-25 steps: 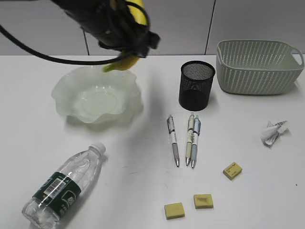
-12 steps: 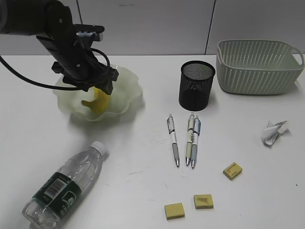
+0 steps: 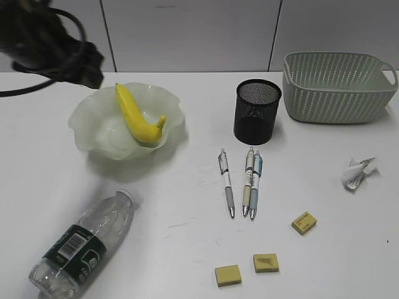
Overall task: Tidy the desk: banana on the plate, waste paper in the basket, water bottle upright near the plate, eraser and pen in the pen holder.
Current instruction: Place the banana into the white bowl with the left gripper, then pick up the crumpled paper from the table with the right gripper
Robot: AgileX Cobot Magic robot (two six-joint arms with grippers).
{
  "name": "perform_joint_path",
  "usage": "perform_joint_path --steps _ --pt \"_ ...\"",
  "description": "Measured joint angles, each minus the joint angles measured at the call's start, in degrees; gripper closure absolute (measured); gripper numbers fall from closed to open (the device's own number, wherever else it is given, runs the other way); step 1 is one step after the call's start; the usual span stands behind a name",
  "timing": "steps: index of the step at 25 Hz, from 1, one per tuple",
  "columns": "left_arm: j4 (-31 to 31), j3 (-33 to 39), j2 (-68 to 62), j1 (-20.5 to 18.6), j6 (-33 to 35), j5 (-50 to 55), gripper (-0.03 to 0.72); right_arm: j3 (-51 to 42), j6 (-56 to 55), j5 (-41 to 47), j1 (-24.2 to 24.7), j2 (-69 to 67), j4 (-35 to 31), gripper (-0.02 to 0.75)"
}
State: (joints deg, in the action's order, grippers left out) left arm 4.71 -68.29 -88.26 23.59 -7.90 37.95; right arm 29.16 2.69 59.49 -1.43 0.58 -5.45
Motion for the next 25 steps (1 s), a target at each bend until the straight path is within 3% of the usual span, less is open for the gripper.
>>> perform_joint_path --steps 4,11,19,25 --pt "1.22 14.17 25.52 0.11 0.00 2.61 0.197 0.00 0.00 0.00 0.00 0.00 0.00 0.501" --pt "0.49 31.90 64.09 0.22 0.00 13.52 0.200 0.00 0.00 -0.06 0.00 0.00 -0.09 0.501" --pt "-0.71 37.14 83.09 -0.11 -1.86 22.54 0.200 1.25 0.22 -3.57 0.00 -10.14 -0.09 0.480" --pt "-0.32 37.39 88.55 -0.94 -2.64 22.64 0.218 2.47 2.04 -15.89 0.00 -31.81 -2.92 0.323"
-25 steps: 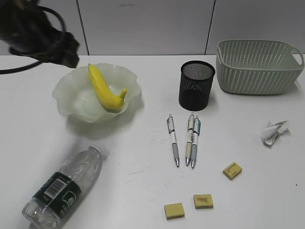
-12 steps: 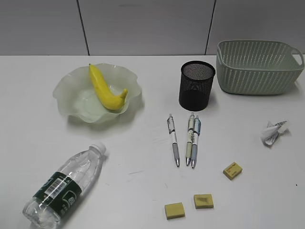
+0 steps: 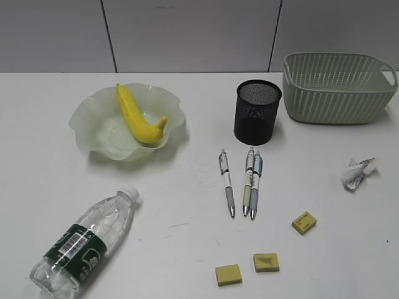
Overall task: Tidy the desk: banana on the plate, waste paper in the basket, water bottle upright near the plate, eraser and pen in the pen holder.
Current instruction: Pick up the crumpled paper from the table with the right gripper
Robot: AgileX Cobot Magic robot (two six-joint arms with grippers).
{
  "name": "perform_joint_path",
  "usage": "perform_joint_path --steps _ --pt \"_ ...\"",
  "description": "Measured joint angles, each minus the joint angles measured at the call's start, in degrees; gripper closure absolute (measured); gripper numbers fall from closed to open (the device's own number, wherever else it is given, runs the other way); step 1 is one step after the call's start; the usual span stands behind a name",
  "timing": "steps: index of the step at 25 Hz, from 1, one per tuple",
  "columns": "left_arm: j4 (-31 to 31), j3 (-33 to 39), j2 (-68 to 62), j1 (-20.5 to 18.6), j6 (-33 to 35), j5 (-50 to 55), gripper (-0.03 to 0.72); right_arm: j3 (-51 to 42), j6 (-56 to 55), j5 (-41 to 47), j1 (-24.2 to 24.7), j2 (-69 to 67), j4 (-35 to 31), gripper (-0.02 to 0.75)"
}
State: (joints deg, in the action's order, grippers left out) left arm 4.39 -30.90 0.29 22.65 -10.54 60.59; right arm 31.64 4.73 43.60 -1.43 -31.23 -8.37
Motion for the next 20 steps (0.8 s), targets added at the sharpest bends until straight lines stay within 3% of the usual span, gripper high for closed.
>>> perform_joint_path --steps 4,10,18,20 --pt "0.04 0.00 0.06 0.00 0.00 0.04 0.240 3.09 -2.01 -7.92 0.00 -22.46 -1.61 0.245" --pt "0.07 0.00 0.06 0.00 0.00 0.04 0.253 14.19 -10.81 -13.47 0.00 -53.65 -1.61 0.229" --pt "0.07 0.00 0.06 0.00 0.00 0.04 0.253 25.67 -19.13 -13.99 0.00 -73.56 -4.24 0.233" --pt "0.07 0.00 0.06 0.00 0.00 0.04 0.253 26.32 -20.34 -13.87 0.00 -75.75 -4.47 0.281"
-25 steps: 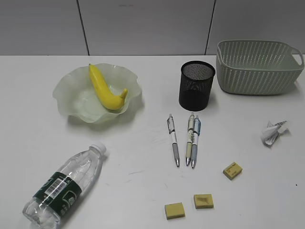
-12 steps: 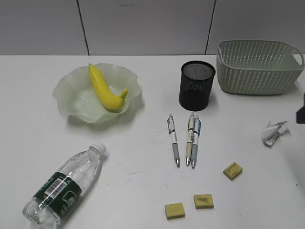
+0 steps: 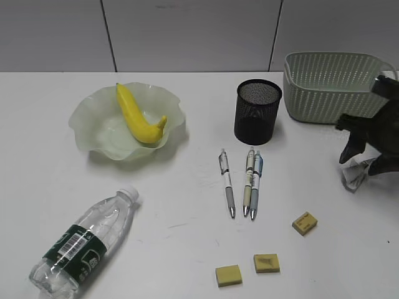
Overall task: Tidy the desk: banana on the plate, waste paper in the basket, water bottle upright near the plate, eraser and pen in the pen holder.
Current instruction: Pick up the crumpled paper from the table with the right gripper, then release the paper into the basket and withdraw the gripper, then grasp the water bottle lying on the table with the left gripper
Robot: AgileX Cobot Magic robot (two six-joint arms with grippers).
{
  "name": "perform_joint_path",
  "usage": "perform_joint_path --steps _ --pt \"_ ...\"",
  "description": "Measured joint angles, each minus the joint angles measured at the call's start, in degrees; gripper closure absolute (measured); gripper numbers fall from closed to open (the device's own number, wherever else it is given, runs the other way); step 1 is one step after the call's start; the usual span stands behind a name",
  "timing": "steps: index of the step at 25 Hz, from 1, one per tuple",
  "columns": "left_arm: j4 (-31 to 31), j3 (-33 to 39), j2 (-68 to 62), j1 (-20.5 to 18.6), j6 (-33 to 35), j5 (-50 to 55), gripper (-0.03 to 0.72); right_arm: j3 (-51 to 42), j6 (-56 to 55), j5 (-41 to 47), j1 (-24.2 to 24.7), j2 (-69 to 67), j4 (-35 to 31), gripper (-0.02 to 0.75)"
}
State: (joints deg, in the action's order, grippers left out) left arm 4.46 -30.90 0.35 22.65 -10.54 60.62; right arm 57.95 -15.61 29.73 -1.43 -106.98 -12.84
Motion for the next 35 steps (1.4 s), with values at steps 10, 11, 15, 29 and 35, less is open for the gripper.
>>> perform_joint_path --steps 10,11,15,29,35 --pt "0.00 0.00 0.00 0.00 0.00 0.00 0.253 0.06 2.83 -2.09 0.00 8.83 4.55 0.725" --pt "0.00 0.00 0.00 0.00 0.00 0.00 0.253 0.14 3.87 -4.34 0.00 11.29 4.89 0.725" --pt "0.00 0.00 0.00 0.00 0.00 0.00 0.253 4.45 5.15 -14.57 0.25 14.94 7.84 0.725" --pt "0.00 0.00 0.00 0.00 0.00 0.00 0.253 14.86 10.67 -8.54 0.22 8.70 15.96 0.167" --pt "0.00 0.00 -0.97 0.00 0.00 -0.06 0.253 -3.34 15.17 5.54 -0.18 35.28 13.51 0.252"
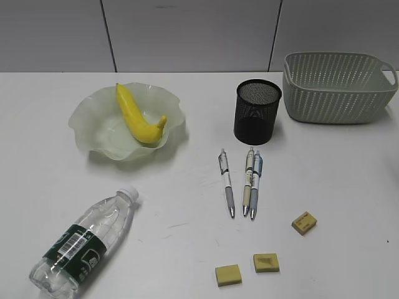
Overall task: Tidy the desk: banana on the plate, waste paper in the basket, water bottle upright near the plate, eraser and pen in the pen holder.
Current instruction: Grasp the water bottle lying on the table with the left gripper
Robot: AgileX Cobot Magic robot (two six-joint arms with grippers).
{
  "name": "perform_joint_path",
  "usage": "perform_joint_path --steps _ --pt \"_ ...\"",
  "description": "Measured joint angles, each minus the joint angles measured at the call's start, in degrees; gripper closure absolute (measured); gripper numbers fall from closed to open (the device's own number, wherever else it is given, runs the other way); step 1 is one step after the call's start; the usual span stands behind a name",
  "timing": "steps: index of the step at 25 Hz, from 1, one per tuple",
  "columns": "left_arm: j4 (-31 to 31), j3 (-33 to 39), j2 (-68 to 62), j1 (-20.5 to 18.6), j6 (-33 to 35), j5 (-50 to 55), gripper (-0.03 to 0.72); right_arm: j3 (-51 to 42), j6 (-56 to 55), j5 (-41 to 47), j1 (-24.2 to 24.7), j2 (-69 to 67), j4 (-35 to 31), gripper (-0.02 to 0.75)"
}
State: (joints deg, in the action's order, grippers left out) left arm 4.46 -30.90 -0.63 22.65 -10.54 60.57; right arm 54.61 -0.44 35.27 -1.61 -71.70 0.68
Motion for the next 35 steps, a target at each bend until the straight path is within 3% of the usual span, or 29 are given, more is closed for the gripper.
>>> perform_joint_path --steps 7,17,25,31,33,35 --pt "-0.25 -0.11 -17.98 0.00 2.42 -0.56 0.225 -13.08 2.42 22.60 0.00 33.49 -5.56 0.260" --pt "-3.24 -9.72 -61.65 1.03 6.75 -17.12 0.150 -20.94 5.26 31.63 0.00 70.24 -5.80 0.260" --pt "-4.83 -24.99 -91.86 10.94 8.60 -19.98 0.087 -22.85 5.37 32.14 -0.05 72.10 -5.72 0.269" --pt "-5.04 -32.55 -105.97 12.77 8.55 -19.15 0.086 -22.95 5.43 31.62 -0.05 72.10 -5.72 0.309" --pt "-4.46 -33.64 -108.90 12.77 8.40 -18.14 0.105 -22.95 5.43 31.62 -0.05 72.10 -5.72 0.314" --pt "-4.46 -34.00 -111.34 12.77 8.25 -17.44 0.187 -22.95 5.43 31.54 -0.05 72.10 -5.72 0.314"
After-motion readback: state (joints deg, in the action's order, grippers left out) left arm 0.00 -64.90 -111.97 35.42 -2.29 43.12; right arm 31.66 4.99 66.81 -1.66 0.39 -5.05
